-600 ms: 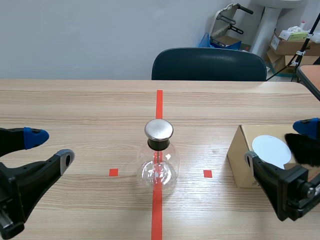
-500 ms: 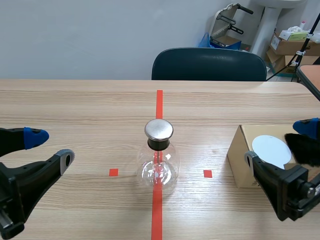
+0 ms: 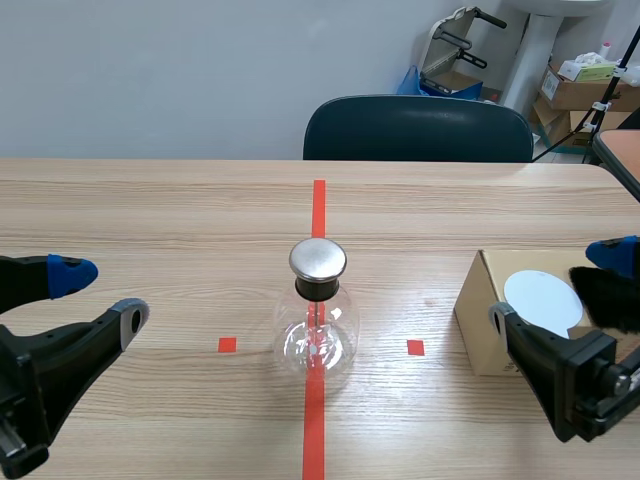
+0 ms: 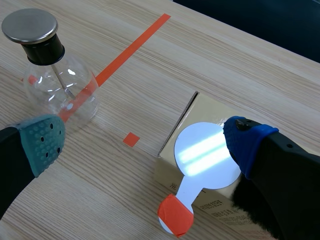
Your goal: Do the electroscope experiment
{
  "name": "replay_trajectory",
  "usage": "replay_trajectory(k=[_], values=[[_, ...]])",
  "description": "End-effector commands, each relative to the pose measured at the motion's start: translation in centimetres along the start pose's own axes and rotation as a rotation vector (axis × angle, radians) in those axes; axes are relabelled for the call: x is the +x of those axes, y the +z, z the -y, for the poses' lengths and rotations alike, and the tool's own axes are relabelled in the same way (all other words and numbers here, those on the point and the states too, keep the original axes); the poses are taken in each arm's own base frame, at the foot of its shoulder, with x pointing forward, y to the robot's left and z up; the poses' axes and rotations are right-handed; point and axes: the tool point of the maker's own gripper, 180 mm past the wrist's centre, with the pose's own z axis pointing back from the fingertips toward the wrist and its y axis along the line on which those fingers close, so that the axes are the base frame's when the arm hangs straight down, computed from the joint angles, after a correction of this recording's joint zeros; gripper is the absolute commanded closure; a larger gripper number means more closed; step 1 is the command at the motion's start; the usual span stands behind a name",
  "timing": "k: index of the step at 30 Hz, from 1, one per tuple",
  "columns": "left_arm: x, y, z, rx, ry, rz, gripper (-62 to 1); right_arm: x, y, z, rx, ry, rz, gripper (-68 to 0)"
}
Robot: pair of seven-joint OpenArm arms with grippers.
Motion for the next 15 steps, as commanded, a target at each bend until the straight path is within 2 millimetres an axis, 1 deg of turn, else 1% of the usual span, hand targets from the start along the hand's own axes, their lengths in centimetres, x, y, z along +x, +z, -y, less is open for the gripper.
replay_trajectory(k=[1, 4, 7, 11, 13, 15], values=[[0.7, -0.1, 0.1, -0.005, 0.002, 0.027, -38.7, 1.0, -0.2, 0.1, 0.008, 0.025, 0.029, -67.9], [0.6, -0.1, 0.1, -0.005, 0.002, 0.027, -38.7, 0.6, -0.2, -0.2, 0.022, 0.091, 0.004, -67.9], [0.6, -0.1, 0.2, -0.006, 0.002, 0.027, -38.7, 0.2, -0.2, -1.0, 0.061, 0.221, -0.030, -67.9], [0.5, 0.0, 0.4, -0.031, -0.016, 0.014, -38.7, 0.0, 0.3, -2.6, 0.122, 0.498, -0.058, -67.9], [0.5, 0.0, 0.6, -0.053, -0.028, 0.004, -38.7, -0.5, 0.9, -3.4, 0.150, 0.645, -0.068, -67.9], [0.3, 0.0, 0.9, -0.079, -0.041, -0.008, -38.7, -1.2, 1.6, -3.8, 0.148, 0.791, -0.076, -67.9]])
